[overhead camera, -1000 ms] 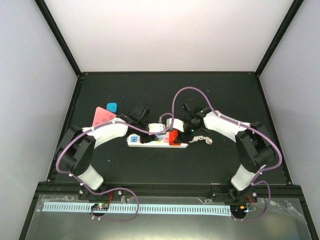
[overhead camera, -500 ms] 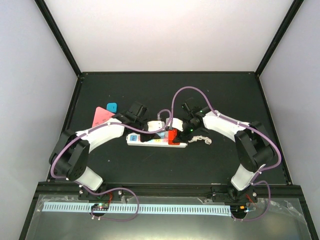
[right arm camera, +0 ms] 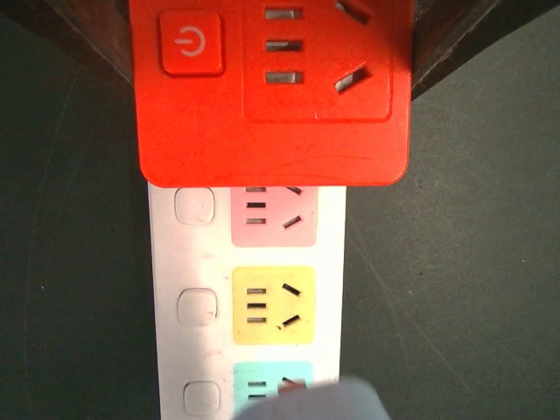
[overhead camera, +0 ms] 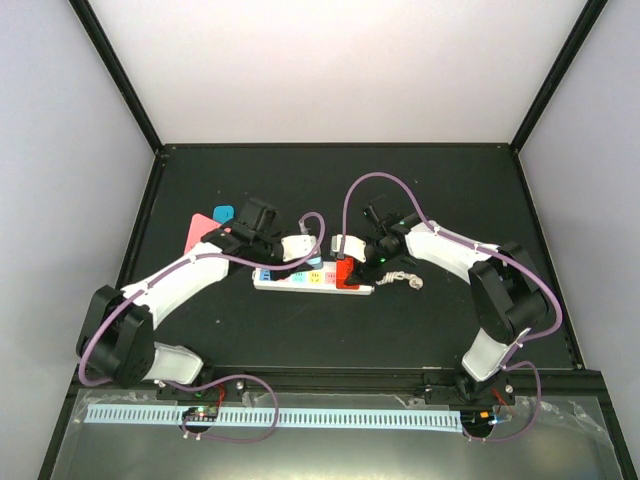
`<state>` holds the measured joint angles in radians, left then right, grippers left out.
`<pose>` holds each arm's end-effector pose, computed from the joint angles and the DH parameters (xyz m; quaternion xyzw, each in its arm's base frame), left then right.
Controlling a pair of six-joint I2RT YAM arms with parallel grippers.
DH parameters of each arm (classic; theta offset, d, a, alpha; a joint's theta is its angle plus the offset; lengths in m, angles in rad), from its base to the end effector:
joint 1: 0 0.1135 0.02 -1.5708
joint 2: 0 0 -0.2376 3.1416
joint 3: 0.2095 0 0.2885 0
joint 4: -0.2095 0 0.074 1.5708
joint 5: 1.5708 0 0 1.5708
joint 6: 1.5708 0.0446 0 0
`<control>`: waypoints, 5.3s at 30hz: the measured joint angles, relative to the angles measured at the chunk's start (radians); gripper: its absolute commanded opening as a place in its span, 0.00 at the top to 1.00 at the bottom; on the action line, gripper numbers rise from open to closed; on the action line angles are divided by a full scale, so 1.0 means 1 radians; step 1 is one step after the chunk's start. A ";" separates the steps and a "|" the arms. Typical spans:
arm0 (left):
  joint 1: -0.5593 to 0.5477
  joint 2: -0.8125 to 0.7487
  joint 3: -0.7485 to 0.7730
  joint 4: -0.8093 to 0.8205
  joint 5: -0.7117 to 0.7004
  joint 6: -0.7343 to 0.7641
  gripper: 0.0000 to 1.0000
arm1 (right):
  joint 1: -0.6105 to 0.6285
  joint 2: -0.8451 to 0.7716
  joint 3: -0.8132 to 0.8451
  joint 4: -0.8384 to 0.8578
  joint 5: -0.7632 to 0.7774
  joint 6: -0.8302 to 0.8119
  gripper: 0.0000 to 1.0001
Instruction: Pull the plug off the socket
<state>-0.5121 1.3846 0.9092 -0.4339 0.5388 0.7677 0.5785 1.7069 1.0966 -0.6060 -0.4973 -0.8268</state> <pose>0.2707 -0.1784 0.1826 0.6137 0.6797 -0.2098 0.3426 0.2874 0.2131 0.1302 -0.6497 0.7000 0.2192 0.1996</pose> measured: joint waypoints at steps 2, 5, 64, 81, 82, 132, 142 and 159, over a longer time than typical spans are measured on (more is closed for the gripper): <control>0.018 -0.023 -0.008 -0.019 0.001 0.000 0.98 | 0.000 0.000 0.000 0.001 0.000 0.002 0.65; 0.055 -0.070 -0.026 -0.059 0.000 0.000 0.98 | 0.000 0.000 0.000 0.002 0.001 0.004 0.63; 0.312 0.242 0.076 -0.462 -1.004 0.179 0.92 | 0.009 -0.013 -0.013 0.039 0.026 0.056 0.37; 0.351 0.346 0.148 -0.439 -1.033 0.179 0.62 | 0.009 -0.013 -0.014 0.040 0.026 0.056 0.36; 0.352 0.347 0.150 -0.438 -1.030 0.178 0.60 | 0.009 -0.013 -0.014 0.040 0.026 0.056 0.36; 0.347 -0.032 0.478 -0.512 -0.087 -0.023 0.01 | -0.216 -0.289 0.049 -0.015 -0.171 0.333 0.00; 0.219 0.035 0.477 -0.433 0.045 -0.043 0.01 | -0.317 -0.362 -0.105 0.051 -0.309 0.631 0.00; -0.133 0.187 0.341 -0.269 -0.024 0.010 0.01 | -0.339 -0.227 -0.282 0.245 -0.517 0.996 0.30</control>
<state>-0.6449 1.5719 1.2507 -0.7029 0.5148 0.7776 0.2398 1.4796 0.8143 -0.3611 -1.0138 0.1692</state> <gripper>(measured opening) 0.988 0.737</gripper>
